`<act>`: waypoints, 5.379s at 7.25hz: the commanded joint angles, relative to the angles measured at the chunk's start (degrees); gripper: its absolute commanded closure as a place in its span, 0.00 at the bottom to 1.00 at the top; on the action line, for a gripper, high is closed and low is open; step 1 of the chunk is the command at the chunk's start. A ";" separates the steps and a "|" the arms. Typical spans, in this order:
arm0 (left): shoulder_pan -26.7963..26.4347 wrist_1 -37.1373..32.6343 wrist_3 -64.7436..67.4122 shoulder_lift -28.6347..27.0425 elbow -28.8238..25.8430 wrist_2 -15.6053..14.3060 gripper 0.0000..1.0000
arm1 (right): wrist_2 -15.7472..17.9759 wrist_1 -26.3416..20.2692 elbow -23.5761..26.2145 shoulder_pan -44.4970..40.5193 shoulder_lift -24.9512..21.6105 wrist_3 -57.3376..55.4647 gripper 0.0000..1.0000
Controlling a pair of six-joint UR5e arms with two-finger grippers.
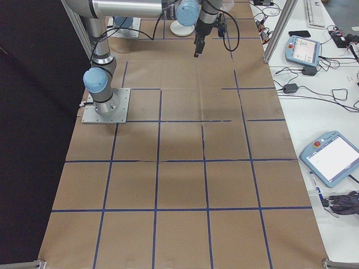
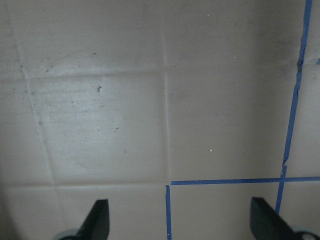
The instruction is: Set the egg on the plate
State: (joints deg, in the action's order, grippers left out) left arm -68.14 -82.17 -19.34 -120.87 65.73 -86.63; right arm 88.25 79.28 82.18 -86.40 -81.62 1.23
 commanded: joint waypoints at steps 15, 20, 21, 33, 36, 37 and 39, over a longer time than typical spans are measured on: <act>1.17 20.38 -3.25 -7.45 14.07 -0.65 0.41 | 0.08 0.00 0.00 0.00 -0.03 0.00 0.00; 1.17 19.41 -3.25 -6.23 13.90 -0.73 0.78 | -0.01 0.00 0.00 0.00 -0.03 0.00 0.00; 1.08 17.32 -3.33 -4.57 13.20 -1.95 0.78 | -0.01 0.00 0.00 0.00 -0.03 0.00 0.00; -6.57 33.39 9.32 20.14 56.96 -1.97 0.49 | 0.08 0.00 0.00 0.00 -0.03 0.00 0.00; -6.74 32.51 8.79 22.33 55.92 -2.05 0.00 | 0.08 0.00 0.00 0.00 -0.03 0.00 0.00; -6.74 31.38 8.79 23.91 54.95 -2.05 0.00 | 0.08 0.00 0.00 0.00 -0.03 0.00 0.00; -6.83 21.84 8.79 29.26 50.57 -2.05 0.00 | 0.08 0.00 0.00 0.00 -0.03 0.00 0.00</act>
State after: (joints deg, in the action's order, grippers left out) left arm -74.90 -54.83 -10.54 -94.75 119.08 -88.68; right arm 88.29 79.28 82.18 -86.40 -81.62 1.23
